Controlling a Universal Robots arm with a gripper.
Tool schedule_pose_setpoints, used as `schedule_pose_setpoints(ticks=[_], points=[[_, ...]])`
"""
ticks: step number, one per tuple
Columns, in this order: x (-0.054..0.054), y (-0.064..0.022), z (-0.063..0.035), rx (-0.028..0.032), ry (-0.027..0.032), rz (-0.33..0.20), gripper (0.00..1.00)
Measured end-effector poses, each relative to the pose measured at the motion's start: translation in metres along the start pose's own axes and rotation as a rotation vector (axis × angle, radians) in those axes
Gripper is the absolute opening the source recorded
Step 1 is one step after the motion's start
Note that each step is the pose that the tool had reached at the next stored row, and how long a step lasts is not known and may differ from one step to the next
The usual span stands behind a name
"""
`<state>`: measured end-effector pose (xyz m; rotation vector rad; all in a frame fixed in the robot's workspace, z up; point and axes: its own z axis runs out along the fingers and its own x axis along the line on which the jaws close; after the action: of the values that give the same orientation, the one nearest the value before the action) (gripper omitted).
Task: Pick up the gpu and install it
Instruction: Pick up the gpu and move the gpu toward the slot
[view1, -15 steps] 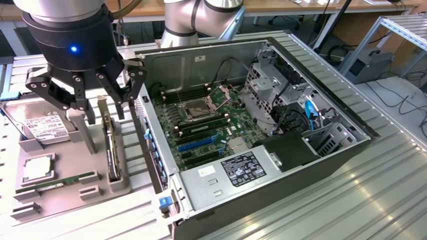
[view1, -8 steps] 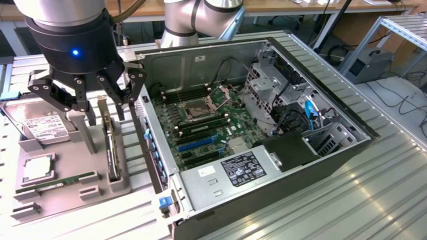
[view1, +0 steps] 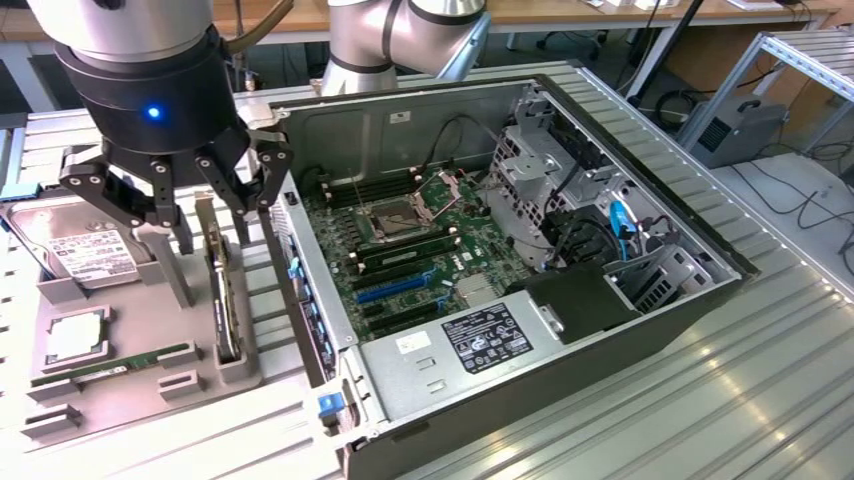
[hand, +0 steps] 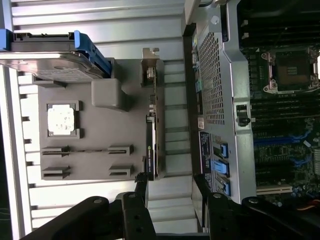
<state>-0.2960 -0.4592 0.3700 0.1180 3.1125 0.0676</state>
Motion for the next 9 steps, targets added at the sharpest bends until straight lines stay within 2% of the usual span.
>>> schedule_pose_setpoints(ticks=[9], points=[[0.0001, 0.0, 0.0027, 0.0, 0.0, 0.0, 0.48]])
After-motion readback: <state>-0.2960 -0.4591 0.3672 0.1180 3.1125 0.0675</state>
